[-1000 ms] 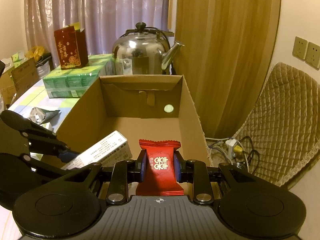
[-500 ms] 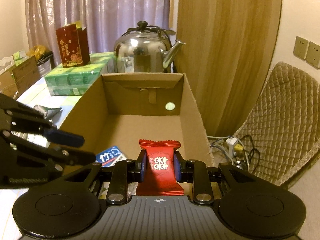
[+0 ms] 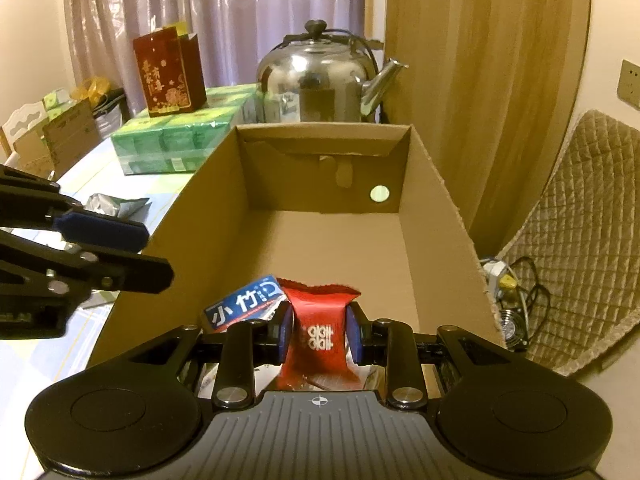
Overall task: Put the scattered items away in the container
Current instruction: 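Open both tools to drop the candy and white box into the cardboard box, then withdraw both open tools from the cardboard box back over the table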
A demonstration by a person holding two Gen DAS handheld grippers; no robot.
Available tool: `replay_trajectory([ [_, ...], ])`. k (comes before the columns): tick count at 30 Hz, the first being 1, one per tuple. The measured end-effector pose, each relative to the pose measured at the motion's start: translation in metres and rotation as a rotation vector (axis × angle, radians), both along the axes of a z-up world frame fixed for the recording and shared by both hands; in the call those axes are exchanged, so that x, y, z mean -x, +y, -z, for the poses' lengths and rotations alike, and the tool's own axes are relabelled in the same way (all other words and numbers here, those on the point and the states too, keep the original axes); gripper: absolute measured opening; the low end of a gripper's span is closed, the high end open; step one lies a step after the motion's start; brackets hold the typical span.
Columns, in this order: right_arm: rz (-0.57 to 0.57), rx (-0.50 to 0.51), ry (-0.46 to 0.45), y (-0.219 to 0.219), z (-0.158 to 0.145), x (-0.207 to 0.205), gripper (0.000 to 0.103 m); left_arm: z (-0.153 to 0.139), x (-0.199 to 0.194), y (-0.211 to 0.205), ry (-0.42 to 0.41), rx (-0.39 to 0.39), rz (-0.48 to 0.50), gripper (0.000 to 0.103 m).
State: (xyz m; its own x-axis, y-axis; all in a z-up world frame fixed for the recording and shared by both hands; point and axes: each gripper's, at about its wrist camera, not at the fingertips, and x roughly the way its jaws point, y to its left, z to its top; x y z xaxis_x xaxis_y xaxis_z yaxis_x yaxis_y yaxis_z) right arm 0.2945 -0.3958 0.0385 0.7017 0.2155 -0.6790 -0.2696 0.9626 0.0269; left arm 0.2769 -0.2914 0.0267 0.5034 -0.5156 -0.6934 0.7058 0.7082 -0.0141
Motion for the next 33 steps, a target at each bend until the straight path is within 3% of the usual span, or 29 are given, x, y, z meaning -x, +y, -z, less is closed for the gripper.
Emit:
replay_trajectory([
  [10,0.027,-0.024,-0.022,-0.003,-0.014,0.015,0.036,-0.003,0.009,0.024,0.008,0.026,-0.042,0.026],
  [20,0.038,-0.068,-0.083,0.012,-0.046,0.071,0.047,-0.017,0.047,0.068,-0.008,0.050,-0.104,0.031],
  [25,0.014,-0.093,-0.115,0.030,-0.061,0.109,0.054,-0.013,0.077,0.106,-0.011,0.045,-0.180,0.033],
  [27,-0.004,-0.104,-0.113,0.040,-0.062,0.122,0.061,-0.006,0.090,0.125,-0.002,0.040,-0.219,0.036],
  [31,-0.066,-0.104,-0.099,0.064,-0.060,0.146,0.066,0.009,0.116,0.169,0.013,0.012,-0.300,0.057],
  [33,-0.105,-0.103,-0.091,0.077,-0.056,0.158,0.077,0.016,0.128,0.190,0.018,-0.006,-0.339,0.064],
])
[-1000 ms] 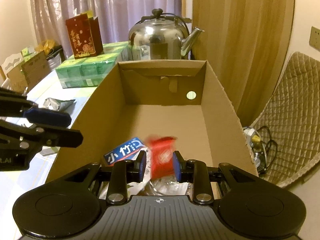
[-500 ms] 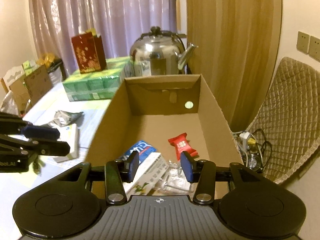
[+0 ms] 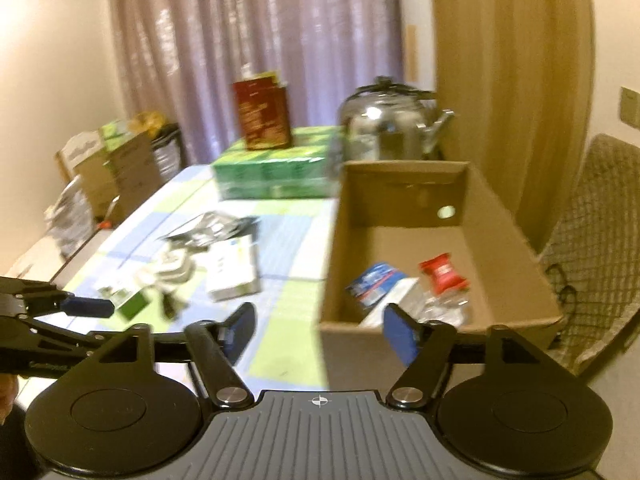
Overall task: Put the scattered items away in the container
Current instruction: 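Withdraw both open tools from the cardboard box back over the table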
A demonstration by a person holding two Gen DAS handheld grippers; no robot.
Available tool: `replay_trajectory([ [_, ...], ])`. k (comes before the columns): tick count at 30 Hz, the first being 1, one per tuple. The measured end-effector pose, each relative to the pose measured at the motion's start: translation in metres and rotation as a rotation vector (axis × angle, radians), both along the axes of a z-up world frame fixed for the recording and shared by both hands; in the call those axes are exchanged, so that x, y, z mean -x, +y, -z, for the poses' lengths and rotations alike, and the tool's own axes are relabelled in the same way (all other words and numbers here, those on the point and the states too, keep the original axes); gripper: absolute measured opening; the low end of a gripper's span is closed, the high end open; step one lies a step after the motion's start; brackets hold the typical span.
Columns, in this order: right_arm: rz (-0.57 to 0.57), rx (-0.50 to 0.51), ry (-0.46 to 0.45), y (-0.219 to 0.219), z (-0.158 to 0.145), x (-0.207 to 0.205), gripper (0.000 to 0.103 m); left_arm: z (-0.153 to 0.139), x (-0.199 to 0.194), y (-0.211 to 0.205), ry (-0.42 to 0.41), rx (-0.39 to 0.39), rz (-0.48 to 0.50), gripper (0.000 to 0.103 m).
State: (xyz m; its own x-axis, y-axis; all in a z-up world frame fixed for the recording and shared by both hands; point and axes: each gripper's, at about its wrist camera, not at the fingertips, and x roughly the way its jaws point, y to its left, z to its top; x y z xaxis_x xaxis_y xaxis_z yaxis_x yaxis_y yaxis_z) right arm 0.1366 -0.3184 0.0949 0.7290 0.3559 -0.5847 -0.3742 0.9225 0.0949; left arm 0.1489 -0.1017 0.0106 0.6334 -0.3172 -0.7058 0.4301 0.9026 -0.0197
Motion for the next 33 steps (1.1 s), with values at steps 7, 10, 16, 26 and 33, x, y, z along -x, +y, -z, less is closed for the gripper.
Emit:
replay_trajectory([
  [7,-0.092,0.009,0.049,0.042,0.018,0.028,0.082,0.011,0.025,0.070,0.035,0.002,-0.142,0.086],
  [10,-0.119,0.016,0.058,0.056,0.023,0.037,0.083,0.009,0.035,0.089,0.018,-0.021,-0.172,0.091],
  [16,-0.159,0.026,0.085,0.076,0.033,0.047,0.084,0.012,0.045,0.115,0.026,-0.032,-0.236,0.095],
  [26,-0.178,0.054,0.126,0.093,0.049,0.047,0.085,0.024,0.050,0.136,0.064,-0.013,-0.290,0.096],
  [33,-0.197,0.069,0.149,0.108,0.058,0.036,0.085,0.034,0.044,0.141,0.081,-0.009,-0.299,0.096],
])
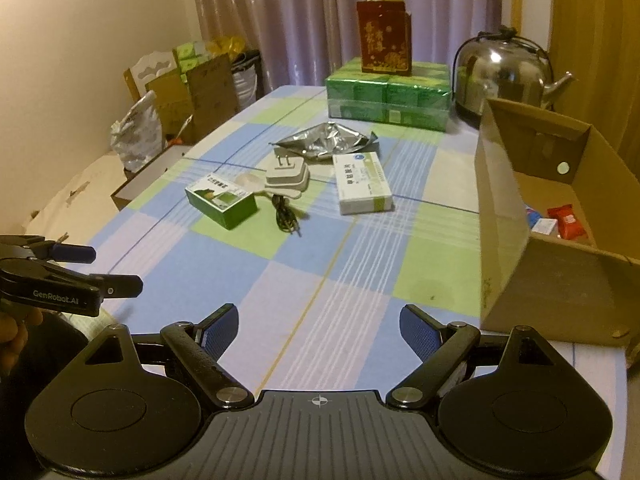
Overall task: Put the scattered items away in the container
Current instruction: 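Withdraw both open tools from the cardboard box back over the table, then grasp the black cable with the right tool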
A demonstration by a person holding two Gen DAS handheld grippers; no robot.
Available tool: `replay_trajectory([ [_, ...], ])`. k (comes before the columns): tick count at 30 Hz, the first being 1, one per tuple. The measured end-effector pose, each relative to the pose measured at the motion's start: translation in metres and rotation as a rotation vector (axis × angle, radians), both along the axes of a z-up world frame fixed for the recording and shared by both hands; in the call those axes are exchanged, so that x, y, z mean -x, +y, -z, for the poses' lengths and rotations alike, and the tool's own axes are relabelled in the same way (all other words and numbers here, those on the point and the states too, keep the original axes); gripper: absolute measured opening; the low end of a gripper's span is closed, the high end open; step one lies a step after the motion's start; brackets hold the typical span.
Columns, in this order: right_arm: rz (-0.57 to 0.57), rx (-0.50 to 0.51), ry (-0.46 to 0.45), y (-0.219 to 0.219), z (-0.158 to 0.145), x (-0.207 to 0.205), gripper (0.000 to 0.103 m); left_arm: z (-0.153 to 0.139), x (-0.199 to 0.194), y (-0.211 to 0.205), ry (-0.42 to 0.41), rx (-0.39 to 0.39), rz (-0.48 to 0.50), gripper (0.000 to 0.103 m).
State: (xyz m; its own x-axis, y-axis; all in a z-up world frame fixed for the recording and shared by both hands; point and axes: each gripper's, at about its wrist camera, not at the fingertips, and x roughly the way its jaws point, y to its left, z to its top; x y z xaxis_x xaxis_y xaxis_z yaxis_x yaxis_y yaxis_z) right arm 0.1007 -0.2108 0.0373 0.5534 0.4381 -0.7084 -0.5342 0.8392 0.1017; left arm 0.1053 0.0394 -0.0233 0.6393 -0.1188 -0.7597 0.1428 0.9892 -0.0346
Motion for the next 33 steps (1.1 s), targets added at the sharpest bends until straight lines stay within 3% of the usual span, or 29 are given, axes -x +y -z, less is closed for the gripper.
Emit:
replay_trajectory([
  [8,-0.038,0.008,0.018,0.025,0.013,-0.028,0.085,0.014,-0.019,0.011,0.019,0.002,-0.015,0.096],
  [19,-0.095,0.037,0.053,0.062,0.046,-0.075,0.085,0.033,-0.082,0.026,0.019,-0.037,0.059,0.097],
  [26,-0.154,0.075,0.042,0.090,0.063,-0.103,0.084,0.049,-0.111,0.040,0.035,-0.067,0.049,0.097],
  [29,-0.190,0.089,0.031,0.102,0.068,-0.113,0.068,0.051,-0.120,0.047,0.030,-0.061,0.018,0.097],
  [33,-0.214,0.110,0.006,0.116,0.077,-0.127,0.064,0.051,-0.129,0.051,0.028,-0.017,-0.007,0.097],
])
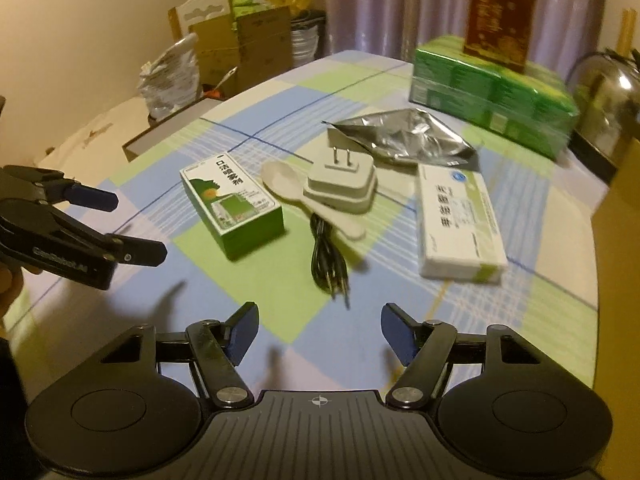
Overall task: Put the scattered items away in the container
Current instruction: 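Grasp the black cable with the right tool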
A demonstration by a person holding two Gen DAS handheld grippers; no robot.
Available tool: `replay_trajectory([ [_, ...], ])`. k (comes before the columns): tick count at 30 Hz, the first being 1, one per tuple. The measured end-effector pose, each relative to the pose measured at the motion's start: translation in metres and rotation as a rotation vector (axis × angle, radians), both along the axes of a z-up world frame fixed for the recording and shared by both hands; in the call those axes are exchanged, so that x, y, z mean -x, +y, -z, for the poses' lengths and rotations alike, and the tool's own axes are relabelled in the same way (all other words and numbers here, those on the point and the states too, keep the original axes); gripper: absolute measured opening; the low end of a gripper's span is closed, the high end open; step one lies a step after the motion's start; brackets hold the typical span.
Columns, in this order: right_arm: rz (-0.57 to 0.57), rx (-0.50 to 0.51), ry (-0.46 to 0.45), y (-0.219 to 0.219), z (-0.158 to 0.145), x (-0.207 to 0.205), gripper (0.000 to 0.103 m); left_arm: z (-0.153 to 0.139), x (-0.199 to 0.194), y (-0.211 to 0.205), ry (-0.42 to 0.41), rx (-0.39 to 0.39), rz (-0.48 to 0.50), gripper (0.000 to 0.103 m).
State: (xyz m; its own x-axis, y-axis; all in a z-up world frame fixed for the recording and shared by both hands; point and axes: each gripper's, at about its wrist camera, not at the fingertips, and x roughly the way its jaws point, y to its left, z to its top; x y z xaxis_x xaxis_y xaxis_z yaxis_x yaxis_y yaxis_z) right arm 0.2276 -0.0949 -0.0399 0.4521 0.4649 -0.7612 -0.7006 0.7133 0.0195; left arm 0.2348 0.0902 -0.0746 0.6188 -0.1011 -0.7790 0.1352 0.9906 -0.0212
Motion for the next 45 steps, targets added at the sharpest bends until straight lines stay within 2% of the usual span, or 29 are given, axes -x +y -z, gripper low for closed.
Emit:
replay_trajectory([
  [4,-0.007,0.005,-0.006,0.013,0.010,-0.018,0.056,0.000,-0.005,-0.003,-0.013,0.008,-0.006,0.097],
  [6,-0.011,0.011,0.000,0.019,0.013,-0.027,0.047,0.000,-0.007,-0.004,-0.020,0.014,-0.006,0.097],
  [13,-0.044,0.017,0.008,0.034,0.023,-0.045,0.034,0.005,-0.007,-0.003,-0.030,0.053,-0.027,0.097],
  [15,-0.044,0.018,0.008,0.036,0.025,-0.048,0.019,0.007,-0.007,-0.004,-0.027,0.051,-0.025,0.097],
  [20,-0.046,-0.004,0.016,0.031,0.023,-0.042,0.016,0.009,-0.003,-0.008,-0.024,0.050,-0.015,0.097],
  [29,-0.147,-0.019,0.055,0.005,0.015,0.010,0.016,0.005,0.010,-0.021,-0.017,0.064,0.007,0.097],
  [33,-0.067,0.003,0.031,-0.019,0.013,0.021,0.016,0.000,0.014,-0.033,-0.017,0.086,0.018,0.095],
  [36,0.045,0.006,0.015,-0.041,0.012,0.016,0.016,-0.003,0.012,-0.048,-0.017,0.108,0.032,0.089],
  [38,0.099,0.000,0.015,-0.053,0.012,0.011,0.016,-0.004,0.008,-0.062,-0.018,0.120,0.050,0.080],
  [42,0.130,-0.014,0.013,-0.070,0.010,0.005,0.016,0.001,-0.005,-0.089,-0.018,0.140,0.066,0.073],
  [45,0.139,-0.025,0.009,-0.075,0.010,0.002,0.016,0.009,-0.019,-0.105,-0.002,0.154,0.066,0.063],
])
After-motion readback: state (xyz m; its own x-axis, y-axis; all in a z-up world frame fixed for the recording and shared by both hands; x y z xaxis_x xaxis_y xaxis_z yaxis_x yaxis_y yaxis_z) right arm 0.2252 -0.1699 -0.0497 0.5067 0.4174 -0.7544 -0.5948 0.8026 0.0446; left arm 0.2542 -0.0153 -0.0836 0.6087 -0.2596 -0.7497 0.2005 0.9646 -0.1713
